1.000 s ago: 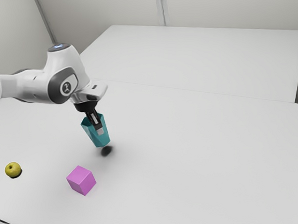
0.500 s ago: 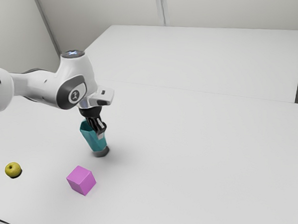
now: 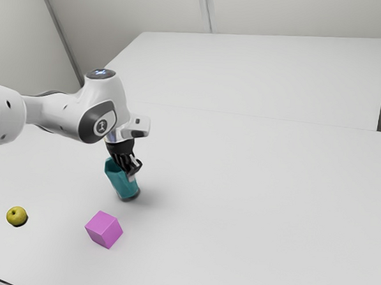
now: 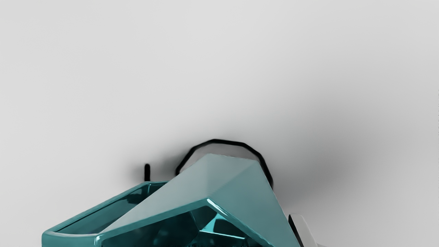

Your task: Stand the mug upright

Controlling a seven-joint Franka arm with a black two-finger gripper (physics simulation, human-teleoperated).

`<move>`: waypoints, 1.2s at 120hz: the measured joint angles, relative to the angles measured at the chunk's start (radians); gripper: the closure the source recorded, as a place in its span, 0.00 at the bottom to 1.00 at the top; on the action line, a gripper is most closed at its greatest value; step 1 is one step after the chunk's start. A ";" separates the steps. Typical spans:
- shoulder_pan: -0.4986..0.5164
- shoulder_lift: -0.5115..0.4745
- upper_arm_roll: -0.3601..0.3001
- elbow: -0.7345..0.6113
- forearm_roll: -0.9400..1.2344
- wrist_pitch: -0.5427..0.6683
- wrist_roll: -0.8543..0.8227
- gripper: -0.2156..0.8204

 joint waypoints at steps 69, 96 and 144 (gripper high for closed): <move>-0.007 -0.072 -0.013 0.021 -0.020 -0.014 -0.043 0.37; 0.002 0.041 -0.044 0.301 -0.067 -0.115 -0.047 0.26; 0.218 0.023 -0.207 0.664 -0.083 -0.441 0.006 0.22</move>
